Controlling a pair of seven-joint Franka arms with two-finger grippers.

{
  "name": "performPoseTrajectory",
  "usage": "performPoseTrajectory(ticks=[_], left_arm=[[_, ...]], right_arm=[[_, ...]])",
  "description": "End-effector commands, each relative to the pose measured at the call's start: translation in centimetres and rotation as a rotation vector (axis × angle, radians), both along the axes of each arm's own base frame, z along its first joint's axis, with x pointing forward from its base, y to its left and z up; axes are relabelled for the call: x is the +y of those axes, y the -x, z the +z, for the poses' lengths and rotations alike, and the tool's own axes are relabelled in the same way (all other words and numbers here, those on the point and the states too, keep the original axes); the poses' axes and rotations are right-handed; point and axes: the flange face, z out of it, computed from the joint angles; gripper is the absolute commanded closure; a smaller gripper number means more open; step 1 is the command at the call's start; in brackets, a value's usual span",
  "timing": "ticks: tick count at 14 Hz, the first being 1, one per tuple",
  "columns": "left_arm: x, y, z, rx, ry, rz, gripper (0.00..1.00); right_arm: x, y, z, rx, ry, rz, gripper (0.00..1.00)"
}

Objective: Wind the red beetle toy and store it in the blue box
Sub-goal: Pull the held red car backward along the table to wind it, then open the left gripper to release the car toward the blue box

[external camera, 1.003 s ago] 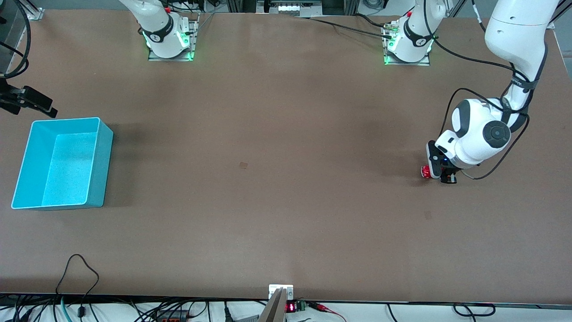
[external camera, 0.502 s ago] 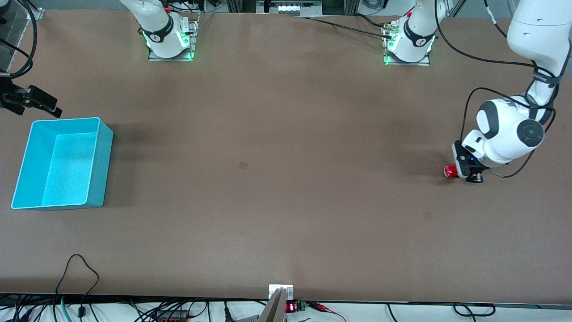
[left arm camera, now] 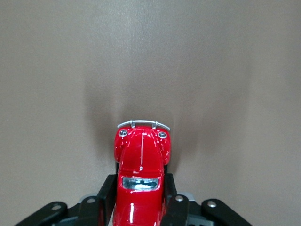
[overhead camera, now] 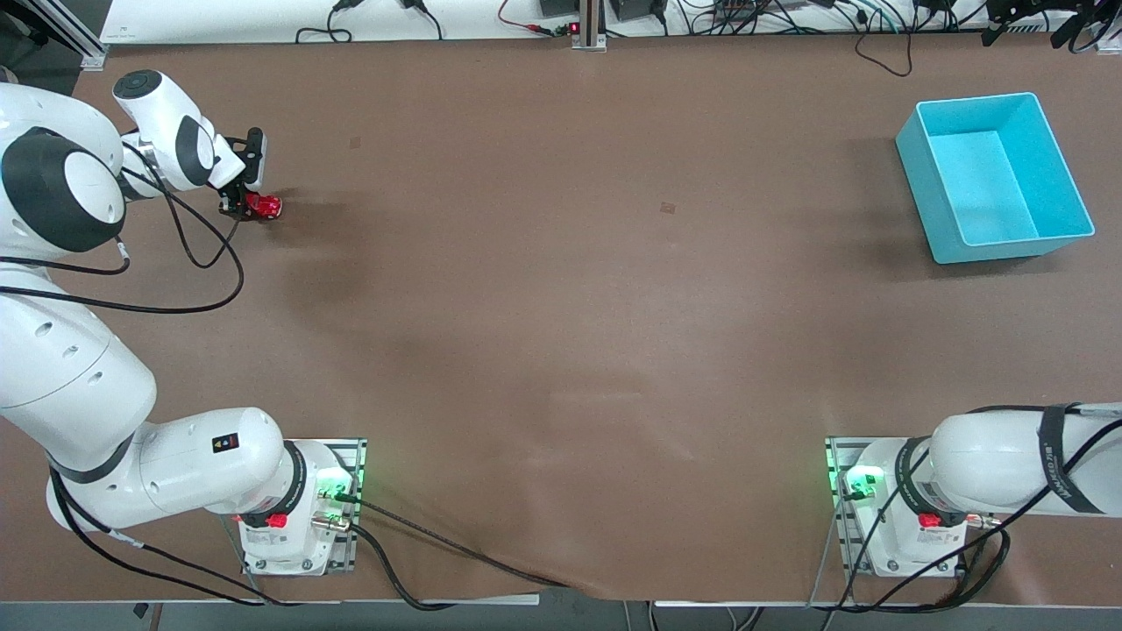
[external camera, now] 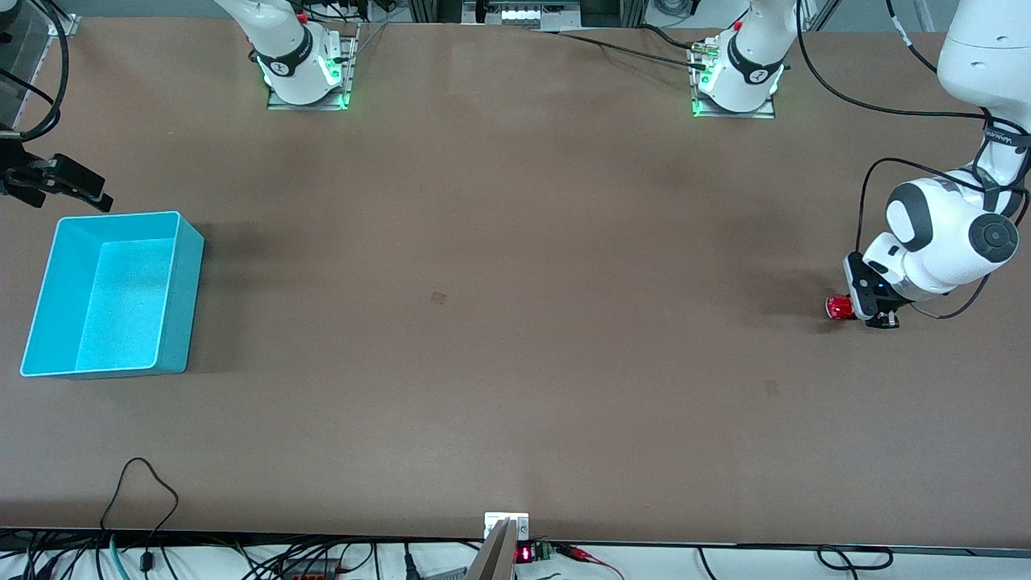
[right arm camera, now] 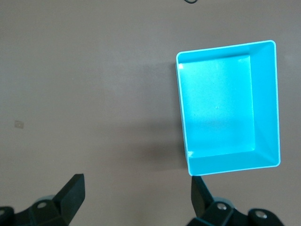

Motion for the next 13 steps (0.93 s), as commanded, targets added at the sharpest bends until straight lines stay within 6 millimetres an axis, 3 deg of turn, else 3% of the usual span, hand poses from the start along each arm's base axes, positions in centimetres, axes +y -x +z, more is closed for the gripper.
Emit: performPoseTrajectory(ticks=[1, 2, 7, 13], left_arm=[[0.2, 0.1, -2.3, 0.039, 0.005, -0.027, 0.0], [0.0, 0.2, -2.0, 0.061, 0.012, -0.03, 0.0], [-1.1, 0.0, 3.6, 0.115, 0.027, -0.005, 0.0], [-2.0, 0.5, 7.4, 0.164, 0.026, 0.104, 0.0]], right_arm=[[0.2, 0.2, 0.4, -0.005, 0.004, 0.005, 0.0], [0.2, 0.1, 0.3, -0.008, 0.002, 0.004, 0.0], [0.0, 0.0, 0.0, -0.001, 0.0, 0.001, 0.0], [0.1, 0.0, -0.1, 0.005, 0.0, 0.001, 0.0]])
